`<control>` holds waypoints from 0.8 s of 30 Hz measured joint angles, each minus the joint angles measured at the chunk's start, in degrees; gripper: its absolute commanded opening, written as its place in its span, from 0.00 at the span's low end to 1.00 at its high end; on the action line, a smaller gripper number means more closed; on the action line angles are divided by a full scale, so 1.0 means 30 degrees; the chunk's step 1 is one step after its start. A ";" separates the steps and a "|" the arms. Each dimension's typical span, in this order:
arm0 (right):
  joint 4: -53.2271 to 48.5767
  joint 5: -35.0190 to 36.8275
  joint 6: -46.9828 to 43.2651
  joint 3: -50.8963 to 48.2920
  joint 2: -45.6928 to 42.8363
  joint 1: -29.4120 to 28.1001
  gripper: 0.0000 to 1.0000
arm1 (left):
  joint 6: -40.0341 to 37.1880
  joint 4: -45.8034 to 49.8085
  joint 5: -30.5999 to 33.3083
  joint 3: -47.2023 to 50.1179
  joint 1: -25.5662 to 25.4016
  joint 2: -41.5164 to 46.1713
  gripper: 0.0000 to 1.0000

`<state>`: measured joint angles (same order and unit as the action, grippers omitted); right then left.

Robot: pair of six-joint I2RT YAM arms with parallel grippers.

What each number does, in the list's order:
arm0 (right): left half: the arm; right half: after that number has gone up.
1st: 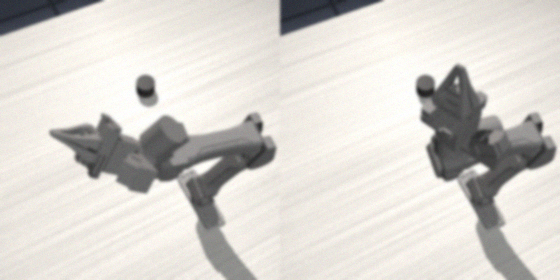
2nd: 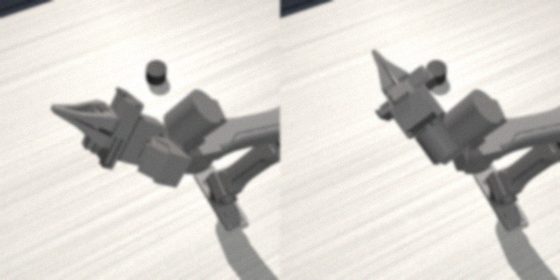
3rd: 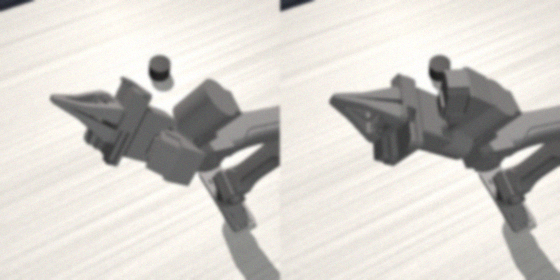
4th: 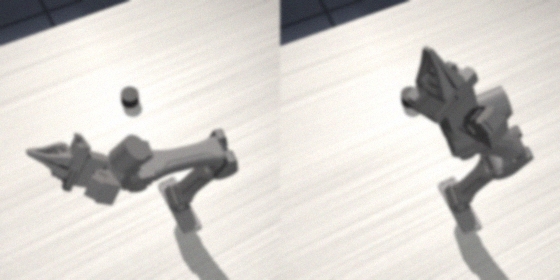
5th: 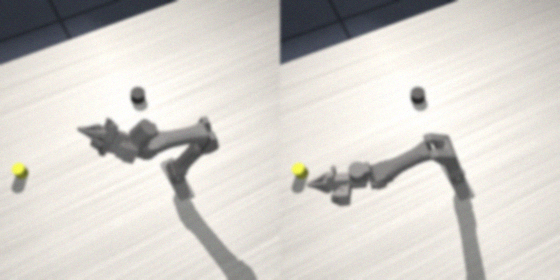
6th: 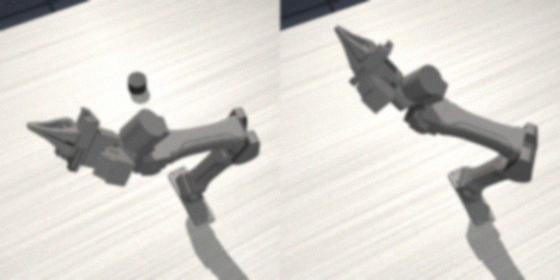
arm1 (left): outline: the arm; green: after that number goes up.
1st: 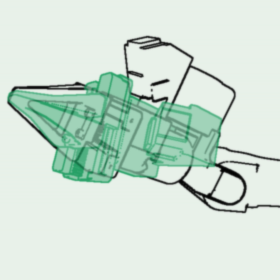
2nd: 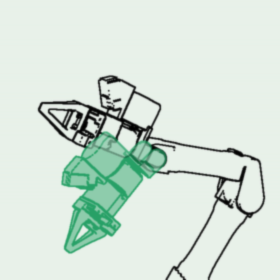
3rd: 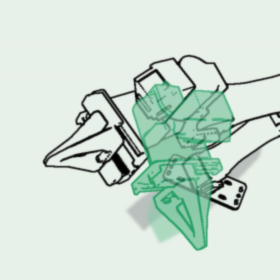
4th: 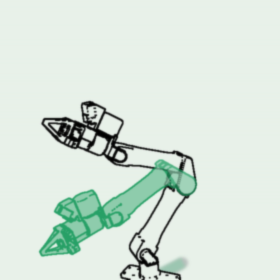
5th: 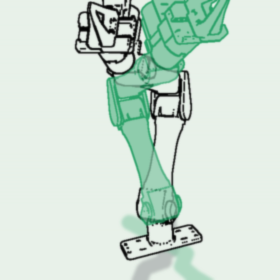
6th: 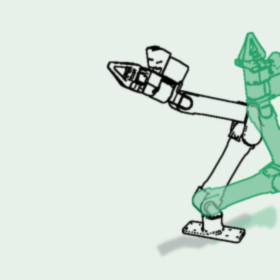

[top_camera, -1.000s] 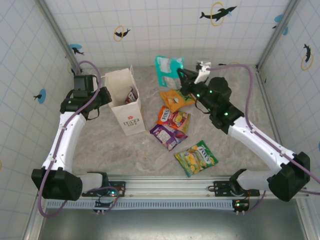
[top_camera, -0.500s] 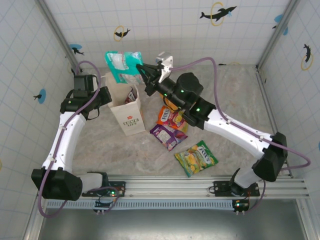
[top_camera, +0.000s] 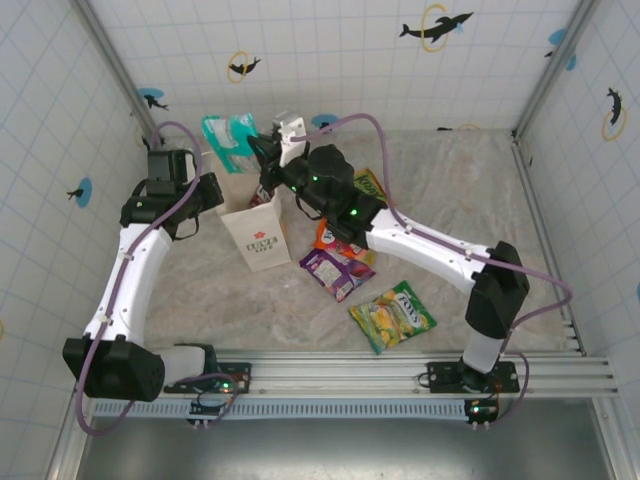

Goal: Place the snacks into the paper bag

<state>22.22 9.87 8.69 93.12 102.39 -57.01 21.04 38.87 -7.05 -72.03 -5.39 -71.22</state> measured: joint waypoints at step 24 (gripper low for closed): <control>-0.7956 0.0335 0.2914 0.1064 -0.0787 0.0612 0.53 | -0.0007 -0.0095 -0.0073 -0.0029 0.0000 0.0000 0.00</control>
<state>-1.65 10.87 17.43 96.31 100.03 -55.18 21.02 38.59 -7.27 -72.12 -5.39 -71.22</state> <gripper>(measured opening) 0.519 0.045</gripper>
